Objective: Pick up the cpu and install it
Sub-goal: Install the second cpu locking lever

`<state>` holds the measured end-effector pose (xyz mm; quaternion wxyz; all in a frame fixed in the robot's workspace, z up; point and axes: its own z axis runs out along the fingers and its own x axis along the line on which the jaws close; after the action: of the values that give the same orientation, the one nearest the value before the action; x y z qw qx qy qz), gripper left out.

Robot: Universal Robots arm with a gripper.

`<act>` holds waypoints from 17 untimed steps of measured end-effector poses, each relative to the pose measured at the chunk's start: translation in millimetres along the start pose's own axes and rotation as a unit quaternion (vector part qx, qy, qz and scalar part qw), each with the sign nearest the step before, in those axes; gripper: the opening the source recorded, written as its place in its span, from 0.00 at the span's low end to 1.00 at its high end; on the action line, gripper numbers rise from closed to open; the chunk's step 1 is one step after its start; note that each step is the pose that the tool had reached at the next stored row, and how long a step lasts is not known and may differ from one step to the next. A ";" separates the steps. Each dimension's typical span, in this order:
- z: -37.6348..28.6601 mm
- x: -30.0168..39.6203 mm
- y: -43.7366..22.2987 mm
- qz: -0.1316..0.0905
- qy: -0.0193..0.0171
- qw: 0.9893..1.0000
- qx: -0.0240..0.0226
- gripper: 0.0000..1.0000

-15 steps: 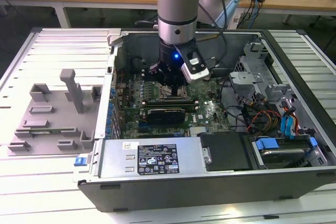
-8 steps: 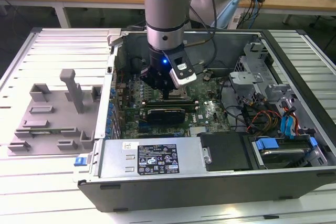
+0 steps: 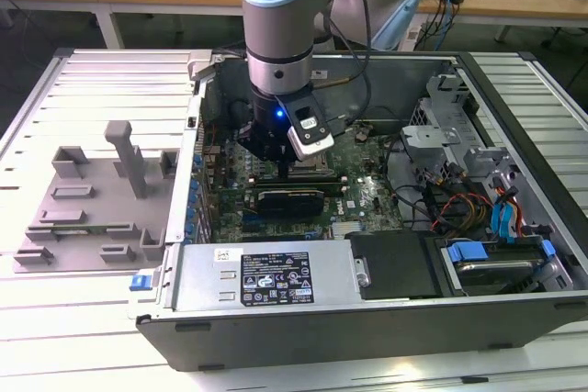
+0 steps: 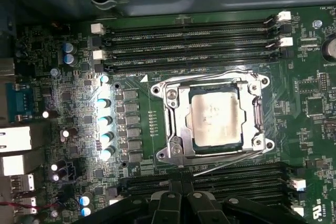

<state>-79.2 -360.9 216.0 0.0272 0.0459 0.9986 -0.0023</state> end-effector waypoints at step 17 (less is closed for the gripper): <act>3.9 9.2 -1.2 -0.042 -0.008 0.999 -0.005 0.11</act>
<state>-88.2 -361.3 211.6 0.0354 0.0038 0.9994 0.0009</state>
